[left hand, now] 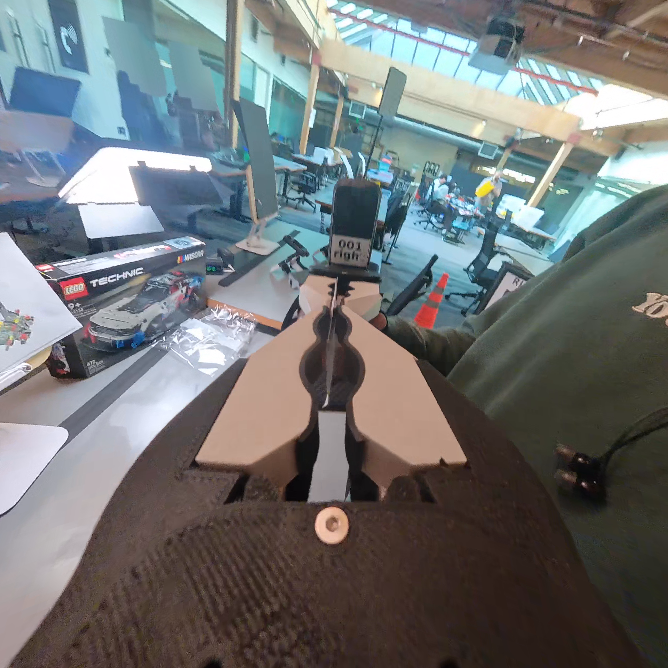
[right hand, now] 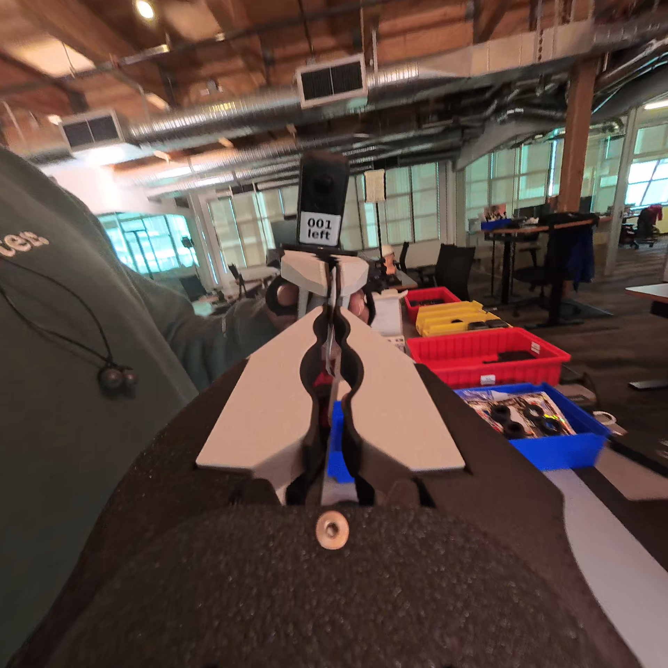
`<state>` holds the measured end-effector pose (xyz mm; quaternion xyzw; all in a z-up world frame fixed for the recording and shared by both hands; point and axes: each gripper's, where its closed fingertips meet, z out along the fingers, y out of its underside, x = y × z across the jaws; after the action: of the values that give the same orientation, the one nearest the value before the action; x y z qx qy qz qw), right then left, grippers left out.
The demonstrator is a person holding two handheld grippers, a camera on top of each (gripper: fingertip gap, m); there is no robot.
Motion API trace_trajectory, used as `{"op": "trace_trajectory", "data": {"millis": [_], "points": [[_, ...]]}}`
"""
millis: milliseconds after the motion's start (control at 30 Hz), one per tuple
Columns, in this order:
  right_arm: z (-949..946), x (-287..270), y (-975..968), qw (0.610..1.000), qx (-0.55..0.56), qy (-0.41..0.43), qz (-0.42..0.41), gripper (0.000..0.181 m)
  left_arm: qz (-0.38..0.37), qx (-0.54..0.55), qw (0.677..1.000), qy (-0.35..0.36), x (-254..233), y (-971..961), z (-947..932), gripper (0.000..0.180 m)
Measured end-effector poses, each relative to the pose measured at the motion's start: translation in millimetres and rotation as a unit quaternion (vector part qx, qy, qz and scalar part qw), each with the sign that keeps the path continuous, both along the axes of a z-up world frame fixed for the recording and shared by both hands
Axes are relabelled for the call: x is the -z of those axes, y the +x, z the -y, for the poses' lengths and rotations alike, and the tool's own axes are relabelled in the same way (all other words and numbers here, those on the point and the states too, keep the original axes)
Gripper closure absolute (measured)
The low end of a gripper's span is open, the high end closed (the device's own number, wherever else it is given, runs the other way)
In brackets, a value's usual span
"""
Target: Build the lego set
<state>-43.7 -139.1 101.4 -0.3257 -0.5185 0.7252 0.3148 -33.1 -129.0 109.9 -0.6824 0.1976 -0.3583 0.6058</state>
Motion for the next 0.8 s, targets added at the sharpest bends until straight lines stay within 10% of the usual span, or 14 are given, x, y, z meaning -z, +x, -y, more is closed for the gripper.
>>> {"op": "trace_trajectory", "data": {"millis": [800], "points": [[12, 26, 13, 0.969, -0.053, 0.203, 0.13, 0.181, -0.077, 0.06, 0.991, -0.097, 38, 8, 20, 0.18]]}}
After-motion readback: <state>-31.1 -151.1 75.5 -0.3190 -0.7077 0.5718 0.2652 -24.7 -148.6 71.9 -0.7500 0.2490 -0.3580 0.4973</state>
